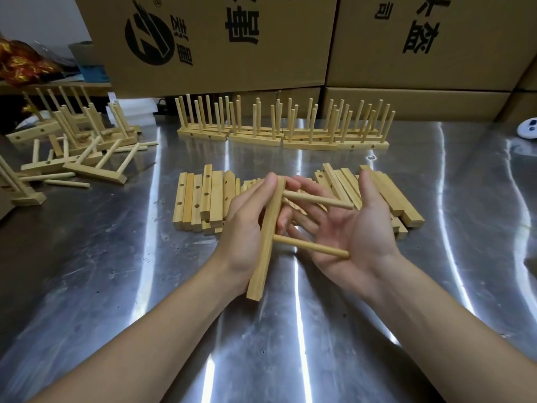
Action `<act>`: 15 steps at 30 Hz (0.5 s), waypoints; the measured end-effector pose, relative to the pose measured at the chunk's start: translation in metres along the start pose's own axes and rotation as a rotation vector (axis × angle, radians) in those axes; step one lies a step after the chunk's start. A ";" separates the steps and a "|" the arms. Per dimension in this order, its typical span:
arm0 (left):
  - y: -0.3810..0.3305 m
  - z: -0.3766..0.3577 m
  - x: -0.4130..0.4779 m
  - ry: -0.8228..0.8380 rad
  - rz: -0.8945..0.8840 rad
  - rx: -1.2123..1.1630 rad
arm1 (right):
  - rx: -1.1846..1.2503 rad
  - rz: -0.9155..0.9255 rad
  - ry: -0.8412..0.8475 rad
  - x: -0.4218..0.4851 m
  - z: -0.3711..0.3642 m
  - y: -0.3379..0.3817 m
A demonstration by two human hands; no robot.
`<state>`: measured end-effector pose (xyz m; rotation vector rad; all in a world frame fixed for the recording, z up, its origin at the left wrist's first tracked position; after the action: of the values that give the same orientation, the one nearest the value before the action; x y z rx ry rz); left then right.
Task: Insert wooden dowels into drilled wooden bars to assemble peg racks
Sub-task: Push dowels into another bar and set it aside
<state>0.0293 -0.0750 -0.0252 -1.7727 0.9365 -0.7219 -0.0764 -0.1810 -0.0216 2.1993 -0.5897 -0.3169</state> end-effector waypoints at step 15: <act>-0.006 -0.014 -0.013 -0.028 -0.066 0.363 | -0.138 0.003 0.088 -0.002 -0.002 -0.004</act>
<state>0.0133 -0.0694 -0.0151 -1.4929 0.6807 -0.8489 -0.0755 -0.1765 -0.0231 2.0681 -0.5083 -0.2506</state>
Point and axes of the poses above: each hand's wrist, its own x-axis towards the middle knuckle, its own z-axis out of the back of the hand, y = z × x, the point moved 2 cm from there along x, towards the middle knuckle, and after that the axes turned 10 degrees about z, right-handed, at the moved point
